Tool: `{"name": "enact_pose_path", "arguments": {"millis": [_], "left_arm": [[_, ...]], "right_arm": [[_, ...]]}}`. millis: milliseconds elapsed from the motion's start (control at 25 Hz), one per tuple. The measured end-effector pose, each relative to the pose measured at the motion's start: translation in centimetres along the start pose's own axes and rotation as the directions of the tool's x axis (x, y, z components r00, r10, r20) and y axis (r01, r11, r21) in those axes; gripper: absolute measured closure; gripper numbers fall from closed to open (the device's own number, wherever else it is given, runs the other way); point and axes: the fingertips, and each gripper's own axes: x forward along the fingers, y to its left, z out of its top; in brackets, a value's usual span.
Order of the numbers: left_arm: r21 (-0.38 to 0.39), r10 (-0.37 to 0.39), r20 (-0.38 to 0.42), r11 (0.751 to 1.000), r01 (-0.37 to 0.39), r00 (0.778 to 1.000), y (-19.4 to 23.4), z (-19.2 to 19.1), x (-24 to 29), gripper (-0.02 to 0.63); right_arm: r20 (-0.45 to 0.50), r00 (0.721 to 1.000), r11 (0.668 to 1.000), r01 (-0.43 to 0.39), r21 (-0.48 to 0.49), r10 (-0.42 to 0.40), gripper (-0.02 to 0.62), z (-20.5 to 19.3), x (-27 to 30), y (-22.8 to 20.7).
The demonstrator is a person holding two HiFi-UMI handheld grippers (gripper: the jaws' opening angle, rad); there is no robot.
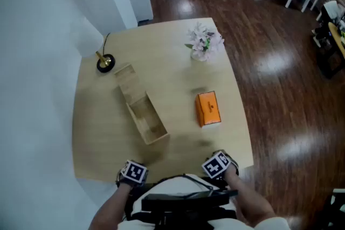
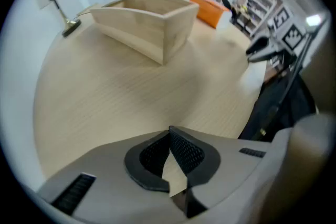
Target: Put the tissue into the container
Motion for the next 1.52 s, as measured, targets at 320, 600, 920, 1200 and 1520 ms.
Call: {"name": "enact_pose_path", "arguments": {"millis": [320, 600, 920, 1200, 1520], "left_arm": [[-0.146, -0.052, 0.543, 0.977, 0.155, 0.838, -2.6, 10.1, -9.6, 0.604], [-0.047, -0.120, 0.651, 0.979, 0.198, 0.750, -5.5, 17.4, -14.4, 0.596], [0.074, -0.206, 0.653, 0.975, 0.210, 0.728, -9.0, 21.6, -14.8, 0.428], [0.068, -0.243, 0.653, 0.962, 0.264, 0.718, -10.2, 24.5, -14.2, 0.362], [0.046, -0.267, 0.632, 0.950, 0.309, 0.727, -11.0, 25.9, -12.8, 0.348]], "right_arm": [[0.323, 0.934, 0.964, 0.066, 0.257, -0.150, 0.436, 5.1, -7.3, -5.2], [0.472, 0.851, 0.945, 0.077, 0.319, -0.229, 0.322, 10.8, -11.4, -9.3], [0.475, 0.849, 0.923, 0.037, 0.382, -0.231, 0.209, 14.1, -10.1, -11.8], [0.484, 0.859, 0.928, -0.028, 0.372, -0.168, 0.149, 17.3, -8.3, -12.3], [0.406, 0.901, 0.933, -0.001, 0.360, -0.155, 0.136, 18.3, -5.1, -13.3]]}}
